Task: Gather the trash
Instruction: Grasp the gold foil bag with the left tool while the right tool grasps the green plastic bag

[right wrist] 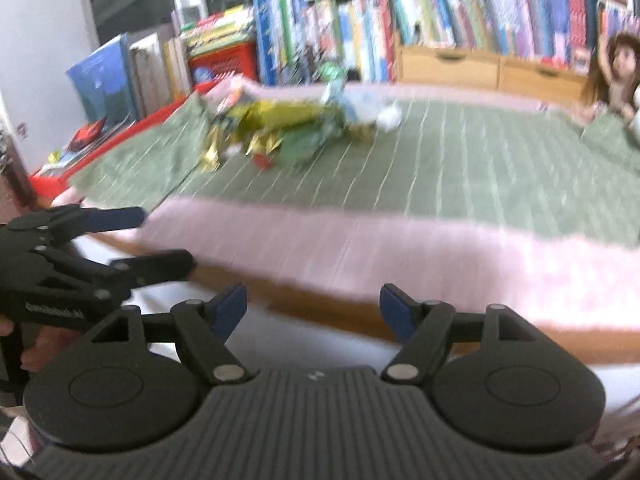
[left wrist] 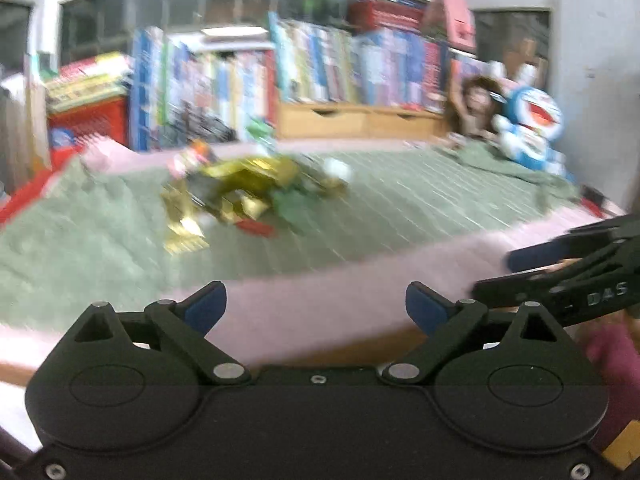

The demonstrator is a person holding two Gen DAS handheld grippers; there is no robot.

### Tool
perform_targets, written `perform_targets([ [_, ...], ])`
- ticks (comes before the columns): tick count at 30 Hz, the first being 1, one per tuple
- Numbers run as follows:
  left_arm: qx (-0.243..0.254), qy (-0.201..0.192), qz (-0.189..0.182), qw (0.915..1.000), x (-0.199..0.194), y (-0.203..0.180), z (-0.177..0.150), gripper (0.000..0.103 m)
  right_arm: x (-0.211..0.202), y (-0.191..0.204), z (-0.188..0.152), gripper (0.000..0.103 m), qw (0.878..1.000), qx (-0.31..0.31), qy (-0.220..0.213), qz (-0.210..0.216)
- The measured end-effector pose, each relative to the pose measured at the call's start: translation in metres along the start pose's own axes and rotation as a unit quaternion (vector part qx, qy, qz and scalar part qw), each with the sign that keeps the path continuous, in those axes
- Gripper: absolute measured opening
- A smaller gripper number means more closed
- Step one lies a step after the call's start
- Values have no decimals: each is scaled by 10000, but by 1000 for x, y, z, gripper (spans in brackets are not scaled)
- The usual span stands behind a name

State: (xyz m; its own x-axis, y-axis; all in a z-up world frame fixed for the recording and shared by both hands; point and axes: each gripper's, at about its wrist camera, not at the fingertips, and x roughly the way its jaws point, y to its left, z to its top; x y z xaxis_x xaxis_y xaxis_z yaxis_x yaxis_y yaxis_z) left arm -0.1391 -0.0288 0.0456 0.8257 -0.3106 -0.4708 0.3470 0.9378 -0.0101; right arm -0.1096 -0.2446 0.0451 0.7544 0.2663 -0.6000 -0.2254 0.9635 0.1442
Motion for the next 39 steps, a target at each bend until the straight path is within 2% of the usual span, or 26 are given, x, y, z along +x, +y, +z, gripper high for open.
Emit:
perform_targets([
  [3,-79,-223,349,9991,9,17,14,96,8,0,18,82,9994,-44,-249,-247],
  [6,-392,-274,626,9969,28,40,27,92,23,-2,34,82,9987,-88,-369,-354],
  [11,-1085,-45,955,9895,73,83,35,75,64,2,58,82,9995,-65,-208,-209],
  [13,-1303,28,1004,9864,90,96,36,71,81,7,64,82,9996,-108,-138,-218],
  [16,-1393,91,1001,9851,107,110,36,68,105,12,71,82,9999,-139,-72,-35],
  [20,-1307,220,956,9866,124,117,38,55,134,17,83,82,9999,-39,19,129],
  [26,-1323,364,938,9861,144,119,38,54,168,12,102,82,9994,333,13,-35],
  [30,-1369,472,869,9856,155,121,36,48,186,1,111,74,9972,739,41,-95],
  [34,-1386,447,811,9860,158,122,38,32,204,-7,115,69,9939,1095,128,-11],
  [36,-1400,451,777,9861,158,123,39,32,209,-9,117,65,9929,1186,114,48],
  [39,-1333,411,782,9871,155,122,39,32,211,-8,118,51,9926,1199,56,186],
])
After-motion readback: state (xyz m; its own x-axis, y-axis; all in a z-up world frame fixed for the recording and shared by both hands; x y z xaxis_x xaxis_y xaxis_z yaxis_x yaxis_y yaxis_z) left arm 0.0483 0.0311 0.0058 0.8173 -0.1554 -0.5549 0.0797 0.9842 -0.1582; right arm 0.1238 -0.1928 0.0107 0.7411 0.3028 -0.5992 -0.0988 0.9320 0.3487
